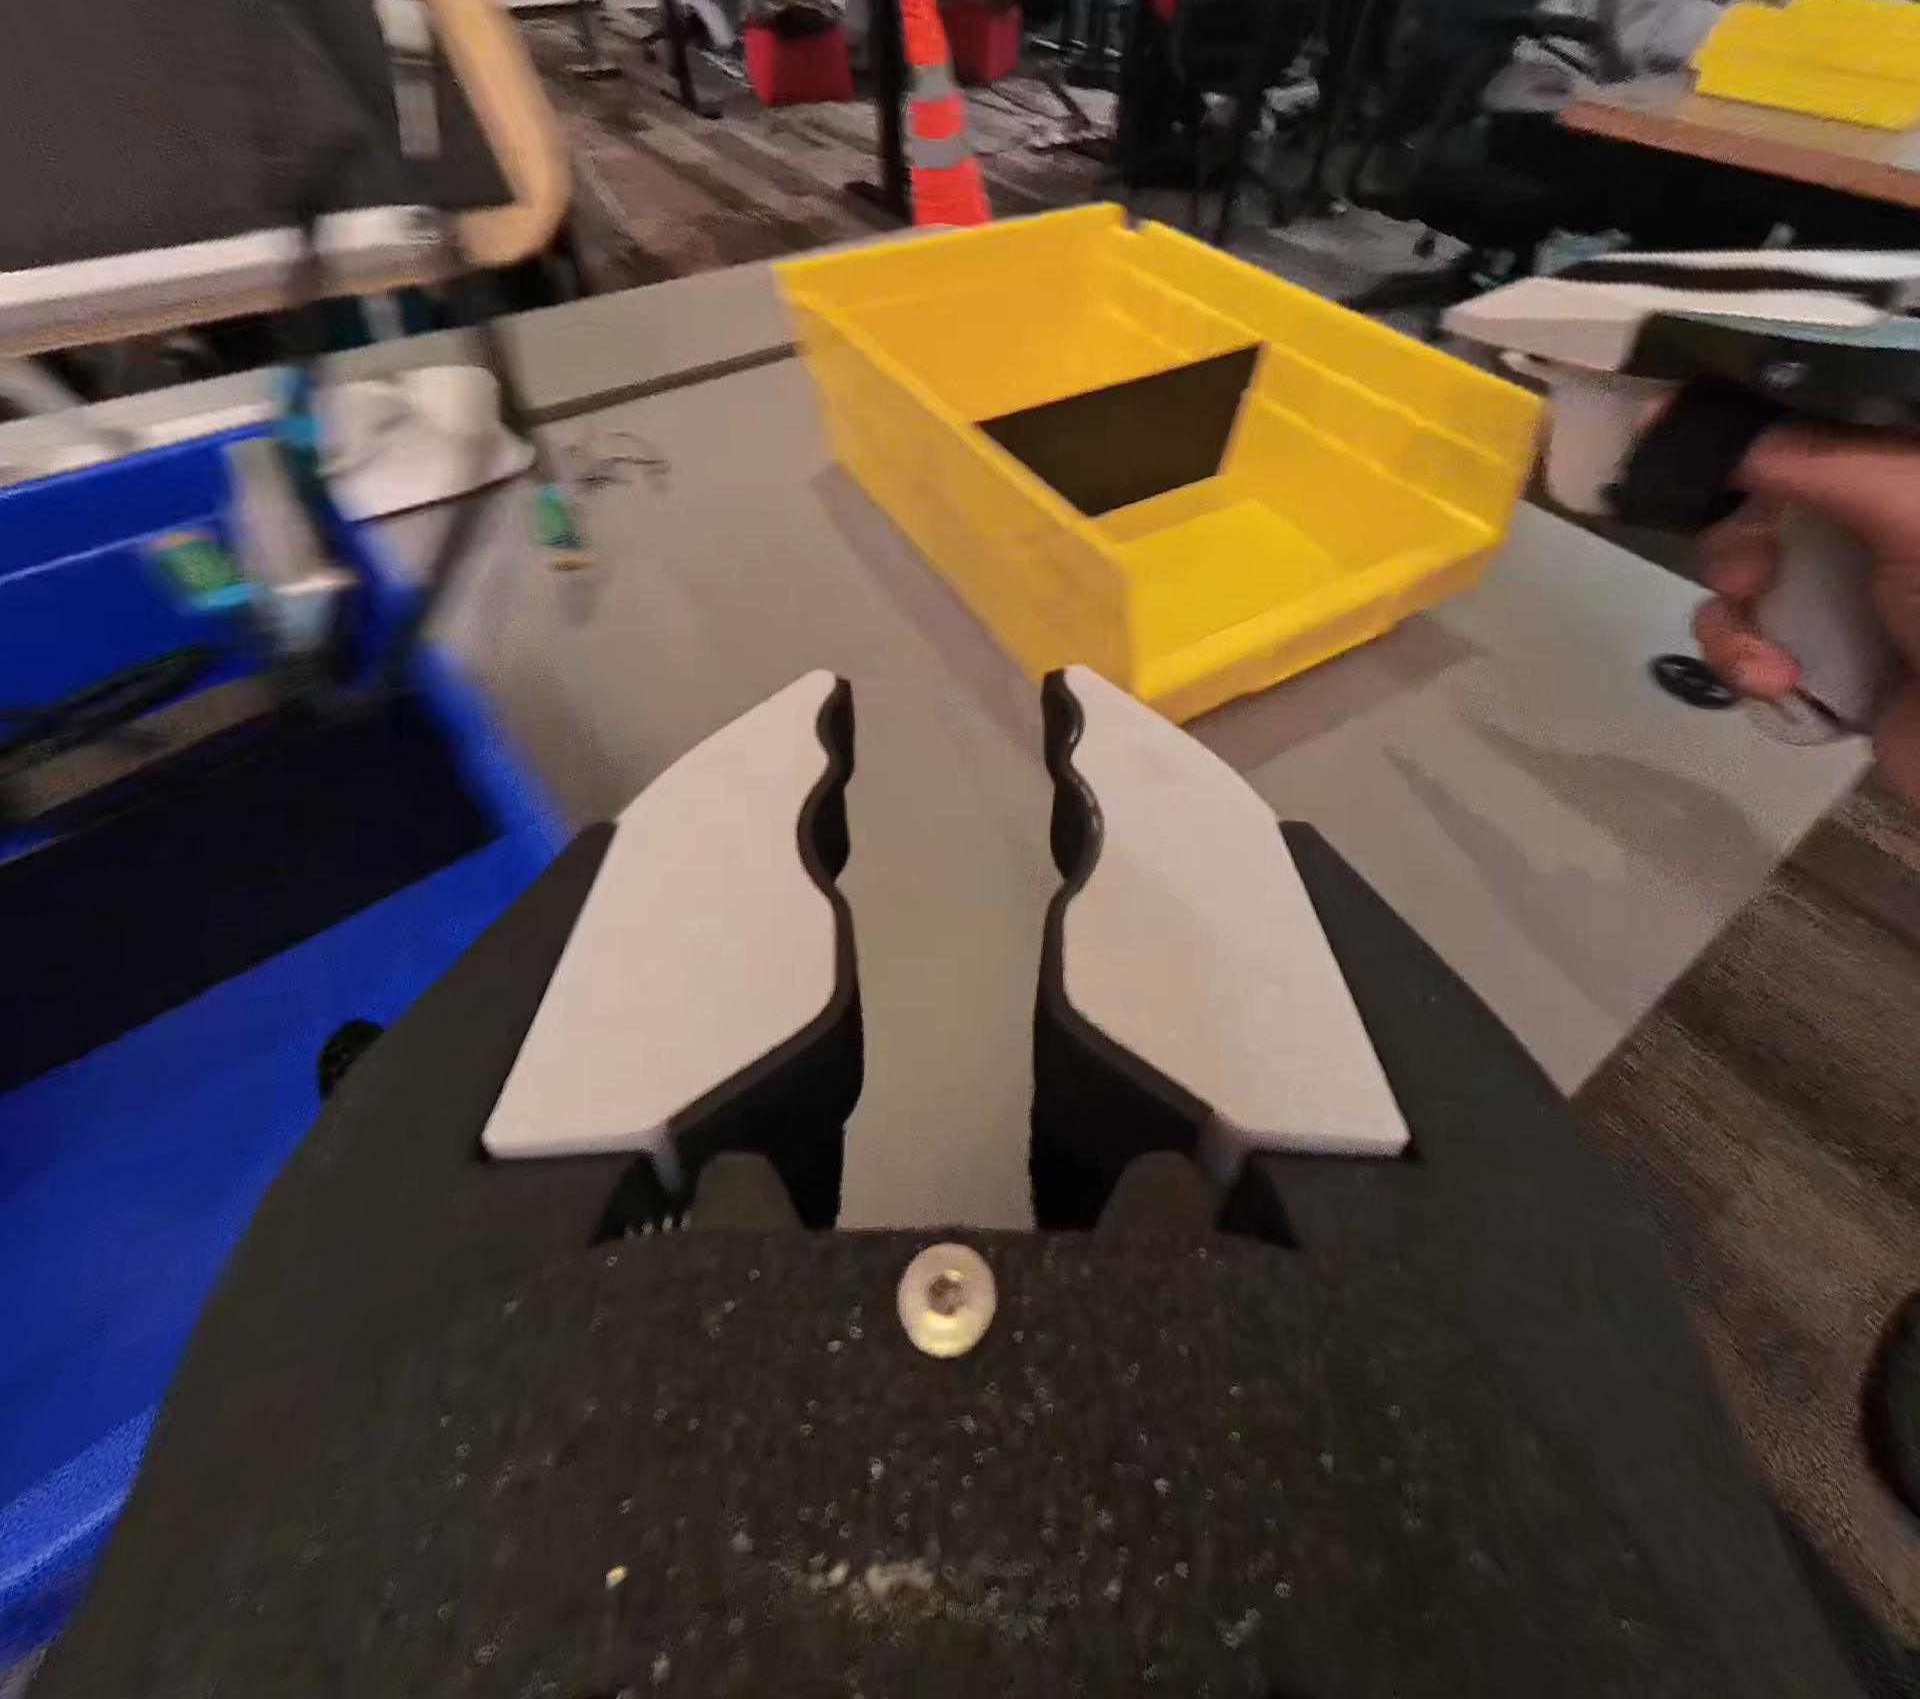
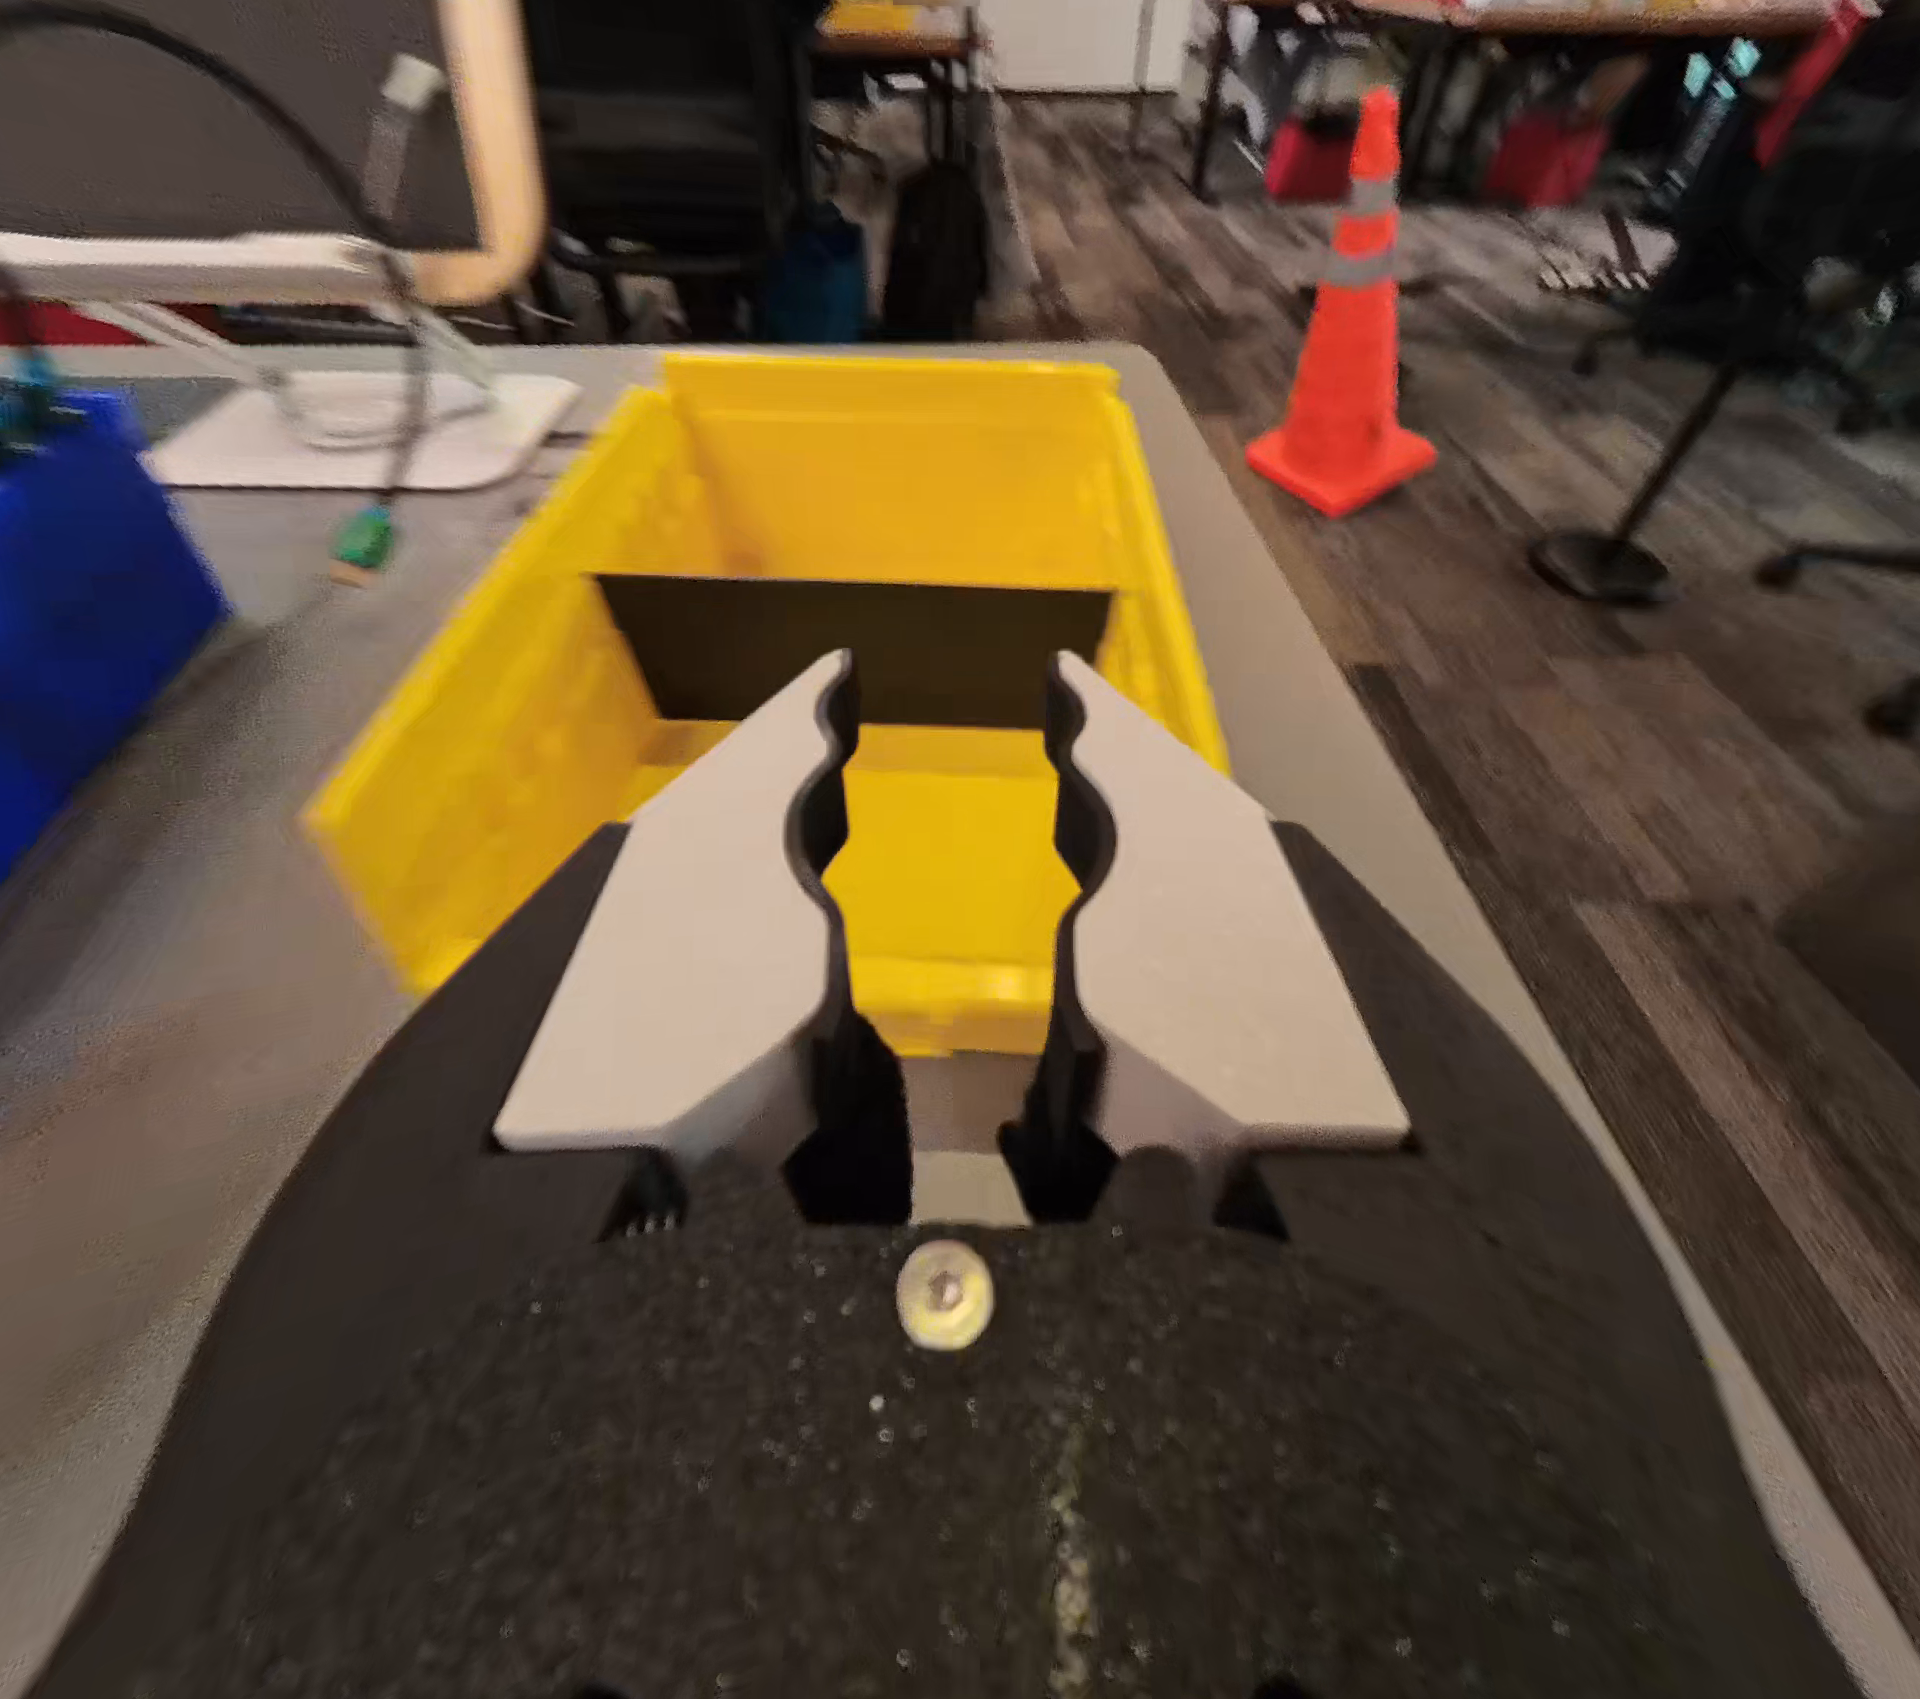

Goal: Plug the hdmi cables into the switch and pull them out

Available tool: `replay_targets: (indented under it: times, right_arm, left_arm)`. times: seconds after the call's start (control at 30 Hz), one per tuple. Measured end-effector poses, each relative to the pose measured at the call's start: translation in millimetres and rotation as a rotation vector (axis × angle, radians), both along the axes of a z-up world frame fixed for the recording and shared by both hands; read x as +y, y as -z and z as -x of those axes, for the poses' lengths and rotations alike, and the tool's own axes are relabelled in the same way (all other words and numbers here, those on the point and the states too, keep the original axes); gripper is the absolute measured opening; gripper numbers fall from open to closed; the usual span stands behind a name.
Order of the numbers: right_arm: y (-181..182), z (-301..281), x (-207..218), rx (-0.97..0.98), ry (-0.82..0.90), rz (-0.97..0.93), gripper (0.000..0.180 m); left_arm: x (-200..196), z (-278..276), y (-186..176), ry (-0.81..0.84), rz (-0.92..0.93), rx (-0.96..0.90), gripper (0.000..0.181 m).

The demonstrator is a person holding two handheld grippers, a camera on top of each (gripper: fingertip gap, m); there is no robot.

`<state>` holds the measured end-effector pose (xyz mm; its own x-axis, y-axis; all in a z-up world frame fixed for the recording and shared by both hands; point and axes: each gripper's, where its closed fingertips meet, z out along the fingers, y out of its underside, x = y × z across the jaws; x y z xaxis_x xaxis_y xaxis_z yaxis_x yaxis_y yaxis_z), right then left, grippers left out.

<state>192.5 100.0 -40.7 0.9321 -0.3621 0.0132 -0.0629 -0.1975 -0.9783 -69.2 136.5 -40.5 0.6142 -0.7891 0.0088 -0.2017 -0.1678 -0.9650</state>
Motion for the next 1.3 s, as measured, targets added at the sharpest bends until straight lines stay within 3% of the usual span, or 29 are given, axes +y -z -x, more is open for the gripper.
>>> replay_targets:
  times: [0.17, 0.27, 0.33, 0.43, 0.47, 0.57, 0.73, 1.07, 1.3]
  right_arm:
    - [-16, 155, 41, 0.048, -0.302, -0.06, 0.047]
    - [23, 255, 64, 0.104, -0.489, 0.028, 0.055]
    - [50, 293, 76, 0.112, -0.526, 0.093, 0.055]
    - [72, 314, 97, 0.109, -0.463, 0.15, 0.053]
    - [81, 313, 104, 0.098, -0.413, 0.185, 0.046]
    - [99, 303, 112, 0.115, -0.239, 0.246, 0.005]
    - [89, 321, 106, 0.131, -0.097, 0.191, 0.001]
    - [54, 460, 155, -0.011, -0.155, 0.07, 0.003]
    - [77, 510, 199, -0.029, -0.205, 0.141, 0.003]
  left_arm:
    - [68, 164, 7, -0.364, -0.135, 0.1, 0.046]
    - [92, 224, 34, -0.493, -0.171, 0.211, 0.049]
    - [101, 232, 54, -0.491, -0.059, 0.226, 0.053]
    - [109, 230, 84, -0.457, 0.059, 0.26, 0.056]
    - [111, 228, 91, -0.435, 0.068, 0.277, 0.048]
    - [116, 229, 90, -0.434, 0.109, 0.227, 0.012]
    - [124, 249, 72, -0.41, 0.063, 0.235, 0.003]
    - [177, 390, 45, -0.467, -0.047, 0.181, 0.003]
    - [211, 440, 73, -0.51, 0.024, 0.187, 0.003]
